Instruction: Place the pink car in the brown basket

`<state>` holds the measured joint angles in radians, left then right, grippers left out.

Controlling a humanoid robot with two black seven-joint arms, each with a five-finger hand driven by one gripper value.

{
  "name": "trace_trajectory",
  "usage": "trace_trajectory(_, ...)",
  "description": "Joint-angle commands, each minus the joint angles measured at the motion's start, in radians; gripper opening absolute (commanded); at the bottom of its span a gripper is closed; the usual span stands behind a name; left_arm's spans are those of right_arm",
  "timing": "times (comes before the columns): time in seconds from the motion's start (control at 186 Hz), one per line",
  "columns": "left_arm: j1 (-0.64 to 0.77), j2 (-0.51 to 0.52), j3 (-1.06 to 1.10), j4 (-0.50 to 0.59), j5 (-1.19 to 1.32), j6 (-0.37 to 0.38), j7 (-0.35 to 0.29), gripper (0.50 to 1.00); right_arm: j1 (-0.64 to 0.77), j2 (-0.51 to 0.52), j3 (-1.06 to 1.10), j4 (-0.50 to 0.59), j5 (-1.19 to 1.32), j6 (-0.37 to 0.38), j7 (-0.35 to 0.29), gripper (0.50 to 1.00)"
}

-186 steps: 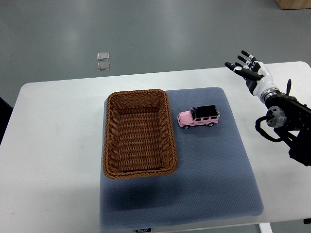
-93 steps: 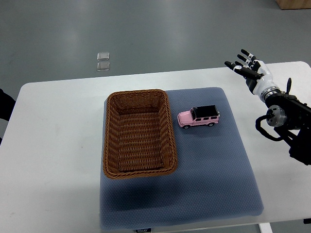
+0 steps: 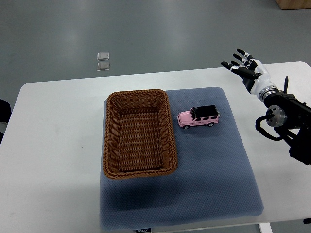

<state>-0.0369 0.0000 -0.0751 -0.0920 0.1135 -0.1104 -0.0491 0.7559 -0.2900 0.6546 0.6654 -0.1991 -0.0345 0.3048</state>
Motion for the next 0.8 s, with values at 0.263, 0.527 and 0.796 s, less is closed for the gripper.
trace_trajectory(0.263,0.000,0.000,0.000,0.000,0.000,0.000,0.000,1.000,0.003,0.000,-0.001,0.008,-0.103,0.076,0.000,0.913)
trace_trajectory(0.527,0.000,0.000,0.001,0.000,0.000,0.000,0.000,1.000,0.019,-0.023,-0.006,0.028,-0.352,0.183,0.010,0.913)
trace_trajectory(0.796,0.000,0.000,0.001,0.001,0.000,0.000,0.000,1.000,0.046,-0.086,-0.026,0.114,-0.703,0.292,0.039,0.911)
